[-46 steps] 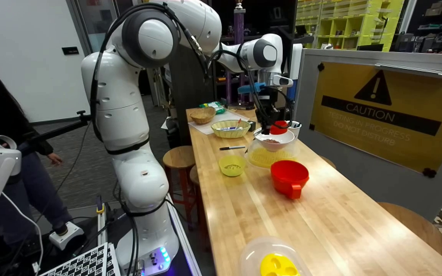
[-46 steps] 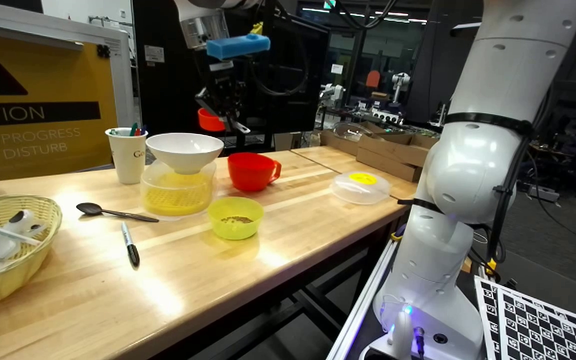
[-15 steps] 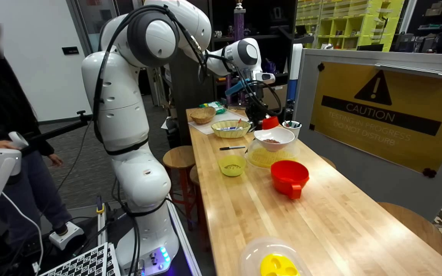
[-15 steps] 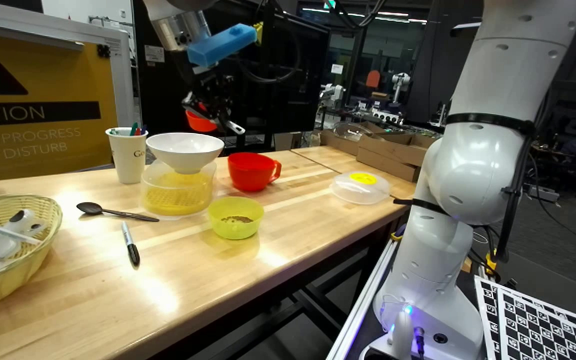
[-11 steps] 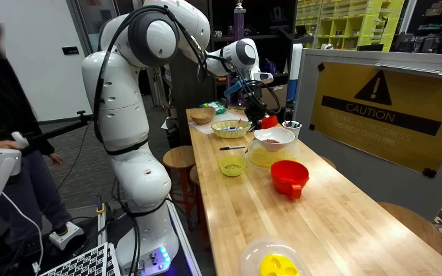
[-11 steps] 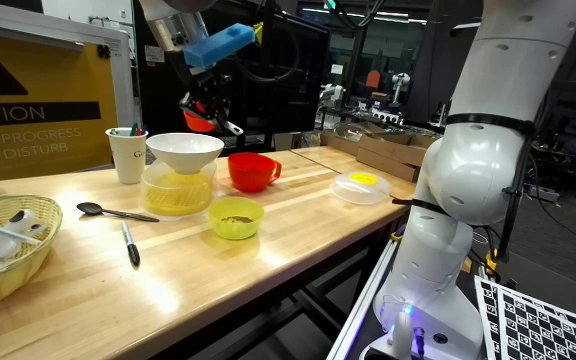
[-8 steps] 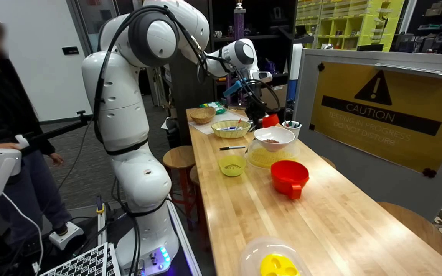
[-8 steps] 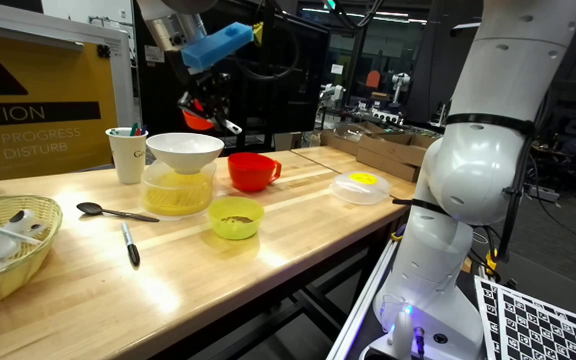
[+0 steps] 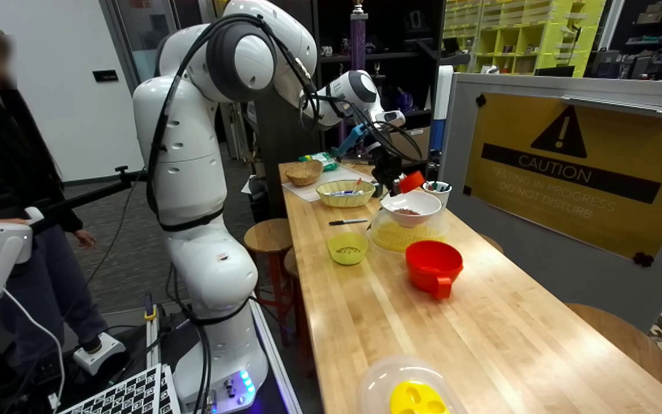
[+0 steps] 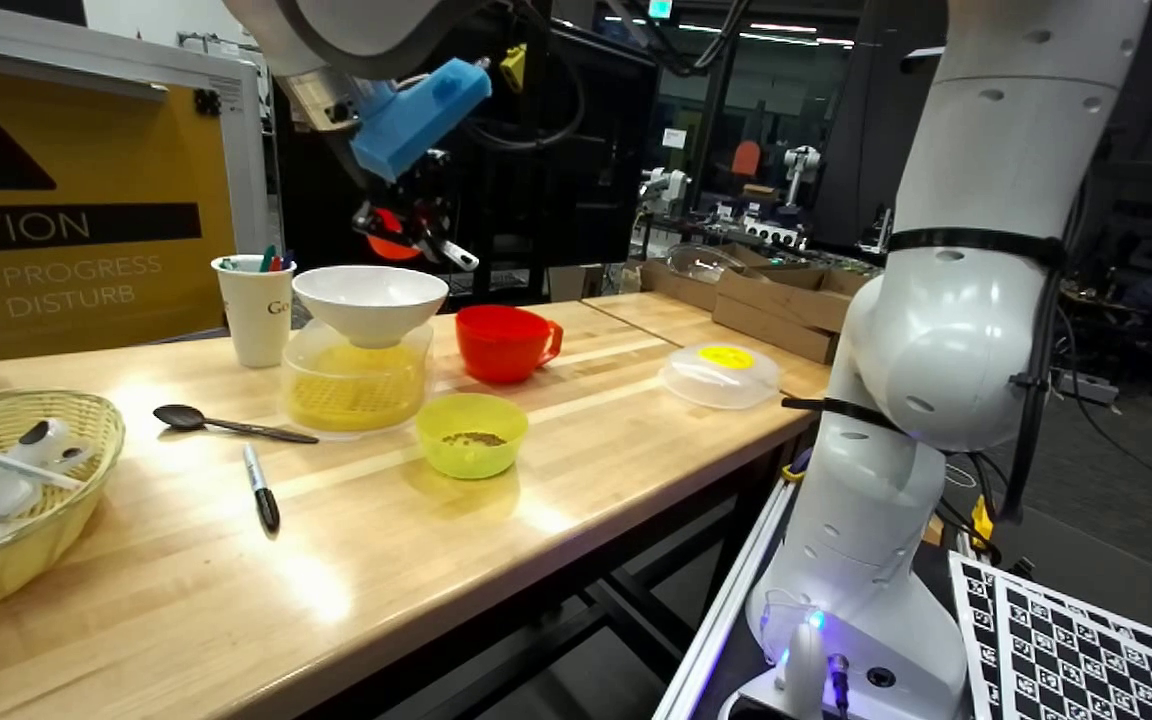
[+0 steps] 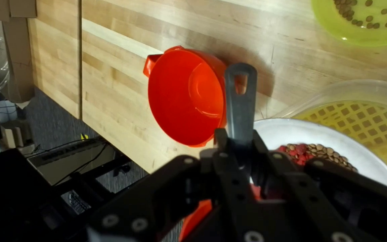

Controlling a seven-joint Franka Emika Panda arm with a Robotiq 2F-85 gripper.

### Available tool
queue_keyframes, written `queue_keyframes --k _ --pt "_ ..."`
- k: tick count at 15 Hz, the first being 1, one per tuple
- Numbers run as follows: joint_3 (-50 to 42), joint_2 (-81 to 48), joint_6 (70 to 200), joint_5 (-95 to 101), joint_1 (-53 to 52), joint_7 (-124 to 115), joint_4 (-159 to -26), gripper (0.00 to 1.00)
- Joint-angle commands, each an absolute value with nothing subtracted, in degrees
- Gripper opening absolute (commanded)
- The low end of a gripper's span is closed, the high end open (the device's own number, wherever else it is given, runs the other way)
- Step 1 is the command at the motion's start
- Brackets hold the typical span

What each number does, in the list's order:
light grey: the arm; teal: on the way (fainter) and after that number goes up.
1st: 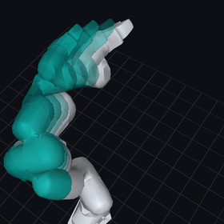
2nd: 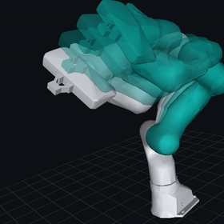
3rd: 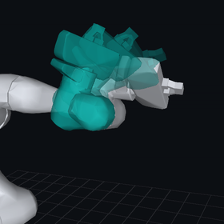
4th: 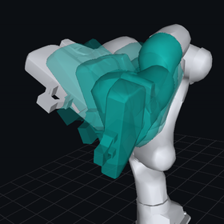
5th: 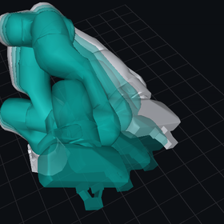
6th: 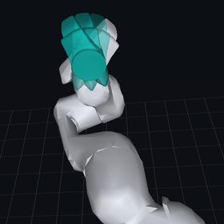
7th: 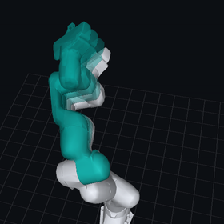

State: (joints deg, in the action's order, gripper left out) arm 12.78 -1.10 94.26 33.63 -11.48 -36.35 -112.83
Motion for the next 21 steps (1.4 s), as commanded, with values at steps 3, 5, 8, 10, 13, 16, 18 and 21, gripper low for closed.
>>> queue_keyframes --k 3,5,8,10,13,16,18,21 --pt "12.85 -1.63 93.61 38.98 -12.83 -38.93 -113.07 0.04" --pt "12.85 -1.37 93.98 40.95 -12.98 -40.03 -113.54 0.04" --pt "13.12 -1.20 94.38 45.55 -13.45 -42.57 -114.73 0.04" --pt "13.38 -1.31 94.36 48.89 -13.88 -44.30 -115.69 0.04" --pt "13.98 -1.69 93.83 51.47 -14.50 -45.47 -117.05 0.04" --pt "14.48 -1.39 93.95 53.36 -15.10 -46.07 -118.74 0.04" --pt "14.74 -1.21 94.03 55.76 -15.36 -47.43 -119.54 0.04" --pt "14.86 -1.26 94.15 58.31 -15.33 -48.84 -120.27 0.04"
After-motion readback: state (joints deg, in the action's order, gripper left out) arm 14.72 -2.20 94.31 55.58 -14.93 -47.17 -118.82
